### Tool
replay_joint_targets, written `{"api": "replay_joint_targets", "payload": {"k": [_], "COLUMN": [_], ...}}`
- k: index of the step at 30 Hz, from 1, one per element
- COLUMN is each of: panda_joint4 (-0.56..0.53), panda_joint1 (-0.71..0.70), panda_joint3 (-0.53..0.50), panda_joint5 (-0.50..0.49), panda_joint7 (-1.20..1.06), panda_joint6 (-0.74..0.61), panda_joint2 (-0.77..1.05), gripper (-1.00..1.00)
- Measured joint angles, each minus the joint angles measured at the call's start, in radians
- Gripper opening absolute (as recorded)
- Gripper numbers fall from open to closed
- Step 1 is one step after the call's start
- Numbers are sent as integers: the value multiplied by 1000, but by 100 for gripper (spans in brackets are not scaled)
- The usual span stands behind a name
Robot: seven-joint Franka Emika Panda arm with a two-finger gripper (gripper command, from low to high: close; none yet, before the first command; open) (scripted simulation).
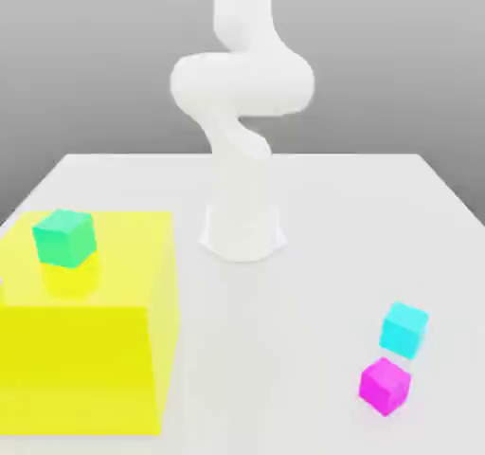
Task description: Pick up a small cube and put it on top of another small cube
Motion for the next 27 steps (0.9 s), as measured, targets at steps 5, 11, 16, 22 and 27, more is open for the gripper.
{"api": "replay_joint_targets", "payload": {"k": [5, 11, 16, 22, 27], "panda_joint4": [-50, -108, -156, -213, -225], "panda_joint1": [39, 85, 123, 192, 234], "panda_joint3": [40, 89, 130, 161, 146], "panda_joint5": [-8, -25, -45, -82, -136], "panda_joint7": [-36, -72, -97, -118, -101], "panda_joint6": [87, 188, 273, 374, 482], "panda_joint2": [187, 404, 586, 804, 987], "gripper": [0, 0, 0, 0, 0]}}
